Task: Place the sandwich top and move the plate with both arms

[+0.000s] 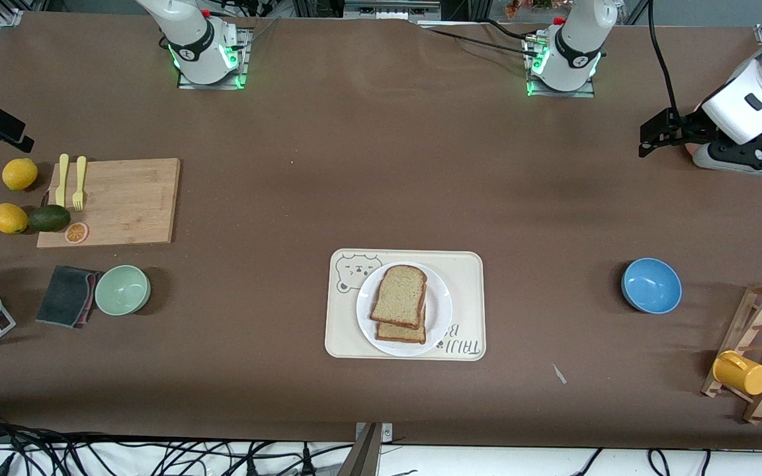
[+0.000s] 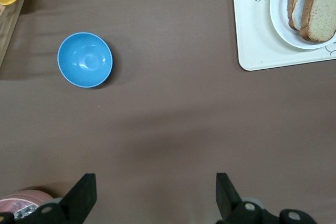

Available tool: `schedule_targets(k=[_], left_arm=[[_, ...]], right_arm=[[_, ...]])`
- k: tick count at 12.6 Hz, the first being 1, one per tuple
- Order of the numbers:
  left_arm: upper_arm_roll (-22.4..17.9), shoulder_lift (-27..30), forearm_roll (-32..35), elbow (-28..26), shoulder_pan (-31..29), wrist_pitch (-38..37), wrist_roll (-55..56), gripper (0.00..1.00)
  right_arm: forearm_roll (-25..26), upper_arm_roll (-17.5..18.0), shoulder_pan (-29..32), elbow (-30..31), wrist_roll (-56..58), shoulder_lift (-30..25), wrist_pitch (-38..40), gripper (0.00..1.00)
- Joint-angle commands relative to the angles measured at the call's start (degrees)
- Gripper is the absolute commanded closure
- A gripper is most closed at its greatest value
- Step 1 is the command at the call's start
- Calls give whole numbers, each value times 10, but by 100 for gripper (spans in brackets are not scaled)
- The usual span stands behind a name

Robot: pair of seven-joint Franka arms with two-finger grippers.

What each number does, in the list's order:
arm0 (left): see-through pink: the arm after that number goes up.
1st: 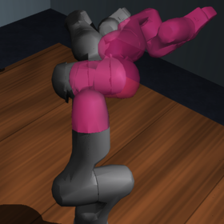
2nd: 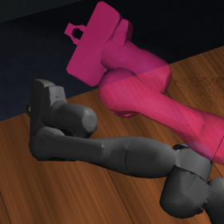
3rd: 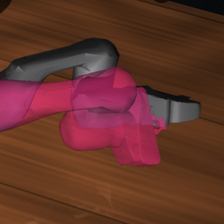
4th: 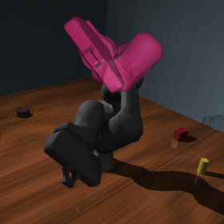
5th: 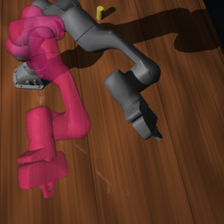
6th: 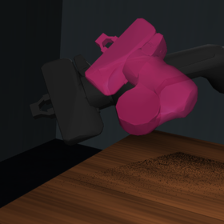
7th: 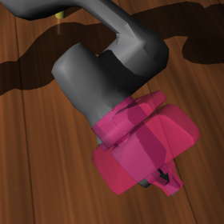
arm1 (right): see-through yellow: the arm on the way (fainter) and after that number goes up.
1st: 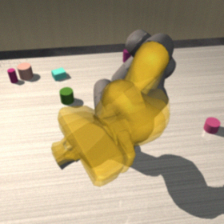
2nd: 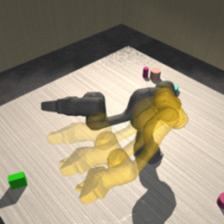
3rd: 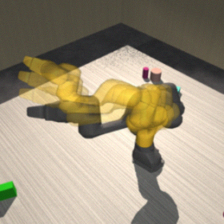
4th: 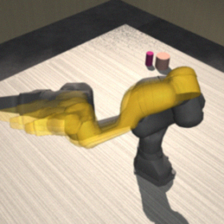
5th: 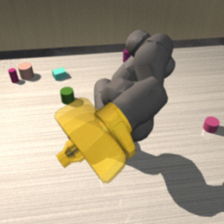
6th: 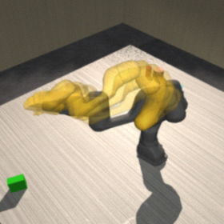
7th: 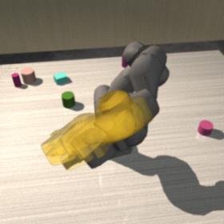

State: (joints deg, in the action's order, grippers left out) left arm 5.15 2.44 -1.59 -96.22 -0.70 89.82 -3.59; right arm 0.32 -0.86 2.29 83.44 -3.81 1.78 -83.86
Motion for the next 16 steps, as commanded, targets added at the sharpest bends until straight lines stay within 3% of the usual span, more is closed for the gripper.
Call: schedule_targets(k=[1, 16], left_arm=[[0, -2, 4, 3, 0, -3, 2, 0], [0, -2, 4, 3, 0, -4, 0, 0]], right_arm=[[-15, 2, 6, -6, -1, 0, 0, 0], [-17, 1, 2, -4, 6, 9, -9, 0]])
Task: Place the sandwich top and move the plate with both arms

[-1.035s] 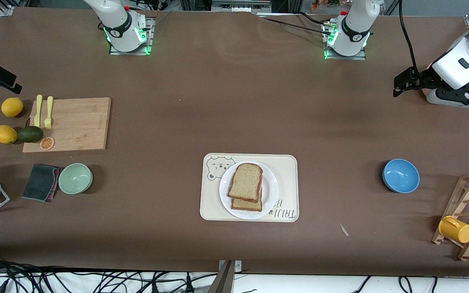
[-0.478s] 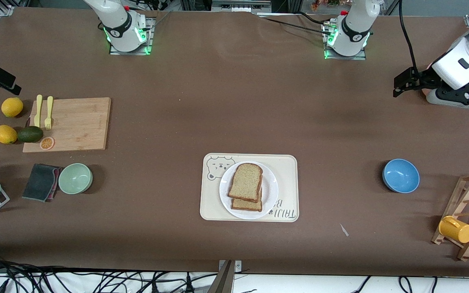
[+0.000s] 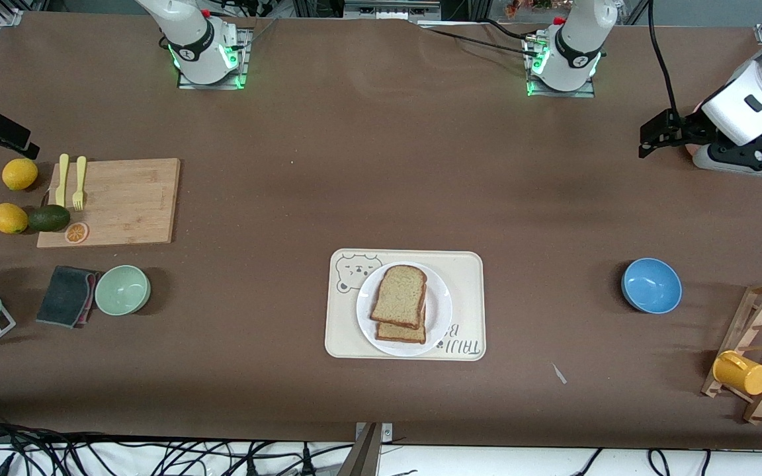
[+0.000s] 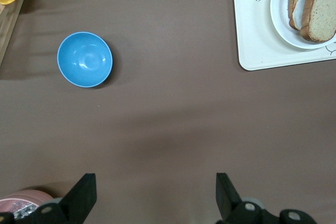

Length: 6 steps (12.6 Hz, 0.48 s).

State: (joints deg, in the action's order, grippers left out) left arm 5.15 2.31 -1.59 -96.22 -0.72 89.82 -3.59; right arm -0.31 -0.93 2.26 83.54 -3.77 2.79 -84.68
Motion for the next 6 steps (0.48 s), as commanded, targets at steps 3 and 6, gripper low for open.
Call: schedule_targets(k=[3, 6], left_arm=[[0, 0, 4, 3, 0, -4, -1, 0], [0, 0, 4, 3, 0, -4, -2, 0]], right_arm=[[-11, 1, 2, -5, 8, -1, -1, 0], [-10, 1, 3, -5, 9, -2, -10, 0]])
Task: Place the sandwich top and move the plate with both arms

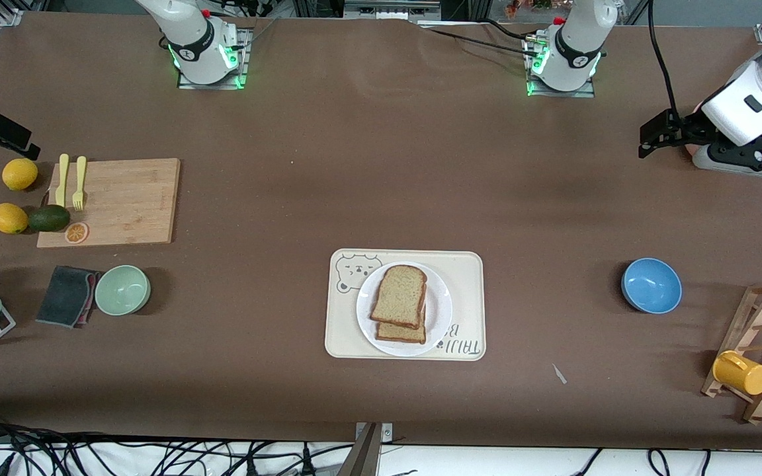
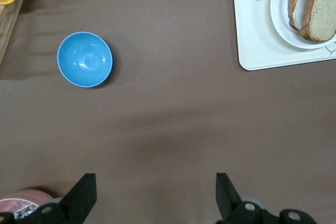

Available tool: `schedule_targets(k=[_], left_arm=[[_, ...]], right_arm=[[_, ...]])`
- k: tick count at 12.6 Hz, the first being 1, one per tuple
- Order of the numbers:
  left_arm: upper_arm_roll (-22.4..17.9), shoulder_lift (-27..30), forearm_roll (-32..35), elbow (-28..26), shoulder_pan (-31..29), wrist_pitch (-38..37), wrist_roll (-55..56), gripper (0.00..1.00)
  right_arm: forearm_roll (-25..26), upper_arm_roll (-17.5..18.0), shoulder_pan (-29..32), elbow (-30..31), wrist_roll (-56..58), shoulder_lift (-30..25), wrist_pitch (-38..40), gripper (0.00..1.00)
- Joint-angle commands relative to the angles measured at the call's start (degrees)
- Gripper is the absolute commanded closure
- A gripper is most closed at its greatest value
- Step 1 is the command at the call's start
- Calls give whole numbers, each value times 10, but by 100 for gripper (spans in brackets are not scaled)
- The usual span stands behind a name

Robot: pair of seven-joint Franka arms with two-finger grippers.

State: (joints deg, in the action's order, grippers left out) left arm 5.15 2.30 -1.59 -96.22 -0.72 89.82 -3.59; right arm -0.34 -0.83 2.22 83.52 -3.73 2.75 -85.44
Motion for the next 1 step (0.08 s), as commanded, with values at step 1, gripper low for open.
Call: schedule_targets(k=[1], left_arm=[[0, 0, 4, 4, -1, -4, -2, 0]], right_arm=[[-11, 0, 3, -5, 8, 0, -3, 0]])
